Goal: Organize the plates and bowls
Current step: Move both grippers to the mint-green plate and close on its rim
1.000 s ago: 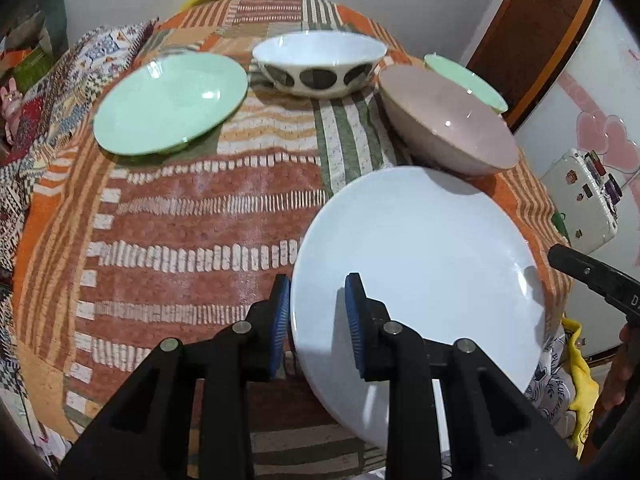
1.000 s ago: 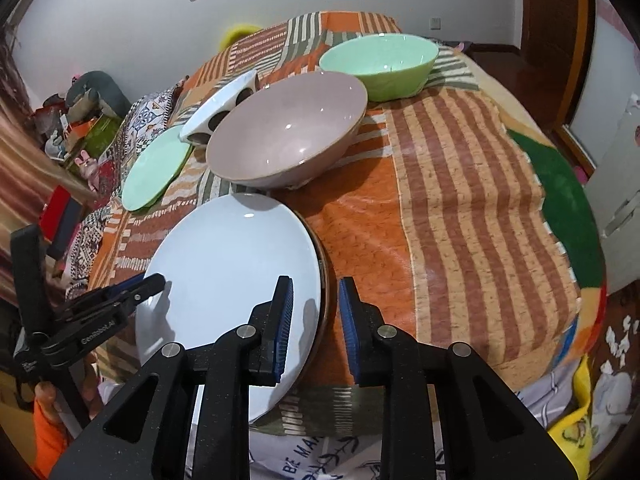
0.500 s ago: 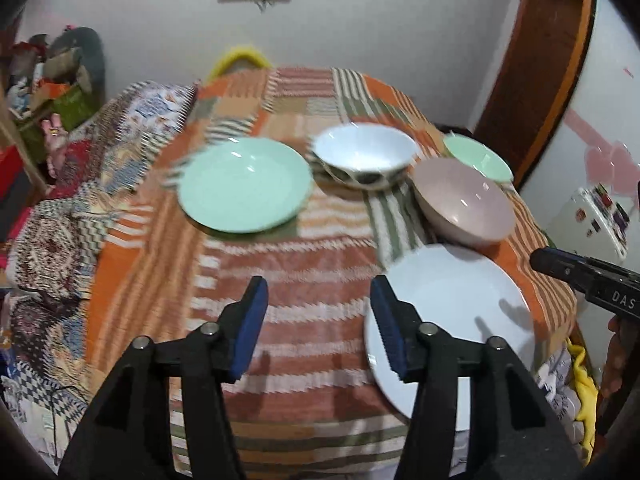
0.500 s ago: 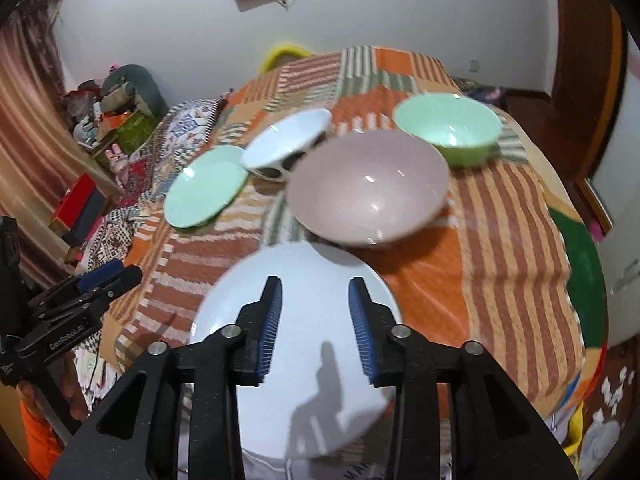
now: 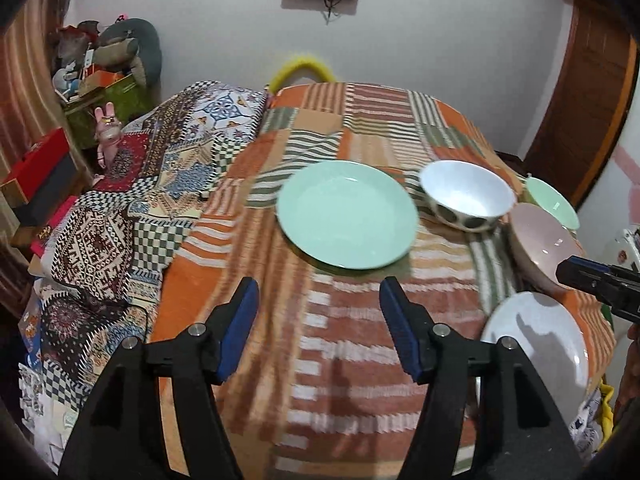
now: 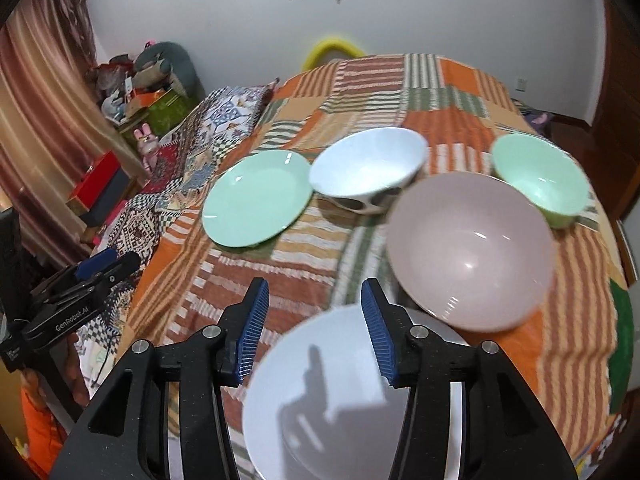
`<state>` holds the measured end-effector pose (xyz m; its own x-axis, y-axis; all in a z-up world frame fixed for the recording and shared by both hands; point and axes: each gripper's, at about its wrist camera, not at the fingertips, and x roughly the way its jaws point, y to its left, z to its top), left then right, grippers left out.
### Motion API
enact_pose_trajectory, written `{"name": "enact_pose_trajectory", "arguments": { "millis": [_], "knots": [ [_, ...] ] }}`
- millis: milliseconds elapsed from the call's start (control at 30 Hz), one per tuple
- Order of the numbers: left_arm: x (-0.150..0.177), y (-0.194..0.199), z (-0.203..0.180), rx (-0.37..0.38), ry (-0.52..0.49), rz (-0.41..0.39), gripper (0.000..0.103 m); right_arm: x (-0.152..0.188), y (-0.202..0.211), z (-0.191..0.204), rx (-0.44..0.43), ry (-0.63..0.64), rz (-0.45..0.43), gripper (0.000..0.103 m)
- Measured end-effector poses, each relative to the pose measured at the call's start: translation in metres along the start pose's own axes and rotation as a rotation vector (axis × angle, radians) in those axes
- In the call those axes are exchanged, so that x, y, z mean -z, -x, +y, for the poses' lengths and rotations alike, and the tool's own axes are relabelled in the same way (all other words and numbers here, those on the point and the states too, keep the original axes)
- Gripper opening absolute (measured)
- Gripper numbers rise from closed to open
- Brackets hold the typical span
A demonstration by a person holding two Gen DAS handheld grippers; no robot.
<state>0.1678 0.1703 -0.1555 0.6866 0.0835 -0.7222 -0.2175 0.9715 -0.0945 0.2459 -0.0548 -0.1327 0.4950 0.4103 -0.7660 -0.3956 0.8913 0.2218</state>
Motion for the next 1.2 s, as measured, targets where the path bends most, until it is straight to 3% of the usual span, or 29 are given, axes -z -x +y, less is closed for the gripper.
{"name": "enact_pose_trajectory", "arguments": {
  "millis": [467, 667, 933, 1200],
  "knots": [
    [-0.036, -0.075, 0.050, 0.002, 0.077, 0.037, 0.064, -0.045, -0.079, 0.024, 0.001, 0.074, 0.089, 0.045],
    [-0.055, -0.121, 0.058, 0.003, 0.072, 0.059, 0.064, -0.055, -0.118, 0.025, -0.010, 0.061, 0.153, 0.045],
    [-0.067, -0.172, 0.059, 0.059, 0.075, 0.100, 0.063, -0.063, -0.154, 0.018, -0.003, 0.030, 0.222, 0.045],
    [-0.074, -0.209, 0.059, 0.085, 0.100, 0.145, 0.030, -0.068, -0.174, 0.009, -0.023, -0.023, 0.254, 0.038]
  ]
}}
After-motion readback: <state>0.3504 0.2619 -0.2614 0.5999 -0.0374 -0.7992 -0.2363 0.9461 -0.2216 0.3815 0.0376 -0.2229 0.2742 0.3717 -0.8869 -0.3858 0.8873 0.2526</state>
